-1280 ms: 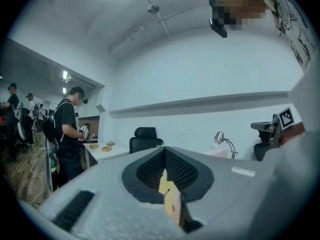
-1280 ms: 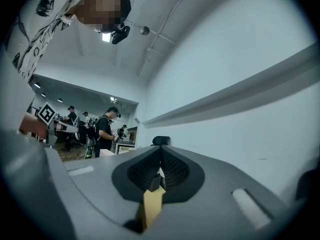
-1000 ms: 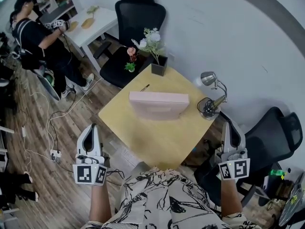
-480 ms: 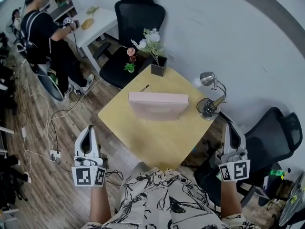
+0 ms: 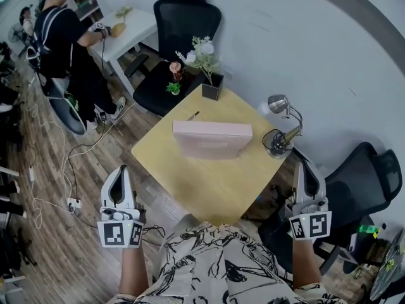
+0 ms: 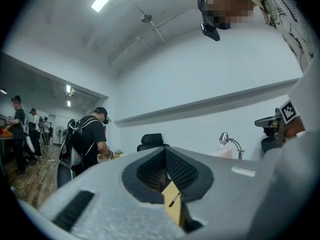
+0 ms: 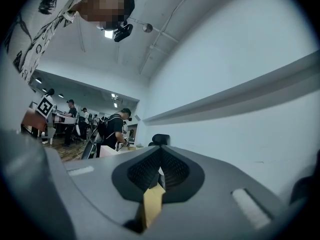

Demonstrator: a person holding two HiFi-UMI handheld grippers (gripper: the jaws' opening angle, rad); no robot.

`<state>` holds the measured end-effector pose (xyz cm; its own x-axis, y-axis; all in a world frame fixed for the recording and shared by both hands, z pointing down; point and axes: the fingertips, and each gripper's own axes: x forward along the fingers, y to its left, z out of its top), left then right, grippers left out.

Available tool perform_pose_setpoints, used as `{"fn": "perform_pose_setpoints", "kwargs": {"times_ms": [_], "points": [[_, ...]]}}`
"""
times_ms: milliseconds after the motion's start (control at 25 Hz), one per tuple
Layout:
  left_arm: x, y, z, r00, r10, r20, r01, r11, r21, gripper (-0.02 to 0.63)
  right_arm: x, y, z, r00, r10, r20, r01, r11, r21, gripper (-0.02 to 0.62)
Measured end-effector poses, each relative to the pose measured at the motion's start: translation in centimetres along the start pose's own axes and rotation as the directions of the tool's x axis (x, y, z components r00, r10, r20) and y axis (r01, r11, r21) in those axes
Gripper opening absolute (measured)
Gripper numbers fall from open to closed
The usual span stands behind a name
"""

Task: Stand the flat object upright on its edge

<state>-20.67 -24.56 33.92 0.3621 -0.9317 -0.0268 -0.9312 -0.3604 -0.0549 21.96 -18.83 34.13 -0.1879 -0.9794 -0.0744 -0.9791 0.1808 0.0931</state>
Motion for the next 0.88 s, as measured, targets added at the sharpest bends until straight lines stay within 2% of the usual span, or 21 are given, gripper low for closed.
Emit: {"fn": "perform_pose_setpoints", "kwargs": {"times_ms": [880], "points": [[-0.5, 0.5, 0.5, 1.0, 0.027, 0.016, -0.027, 0.999, -0.027, 0.002, 0.7, 1.2, 0.2, 1.0, 0.012, 0.006, -0.012, 1.0, 0.024, -0.008]]}}
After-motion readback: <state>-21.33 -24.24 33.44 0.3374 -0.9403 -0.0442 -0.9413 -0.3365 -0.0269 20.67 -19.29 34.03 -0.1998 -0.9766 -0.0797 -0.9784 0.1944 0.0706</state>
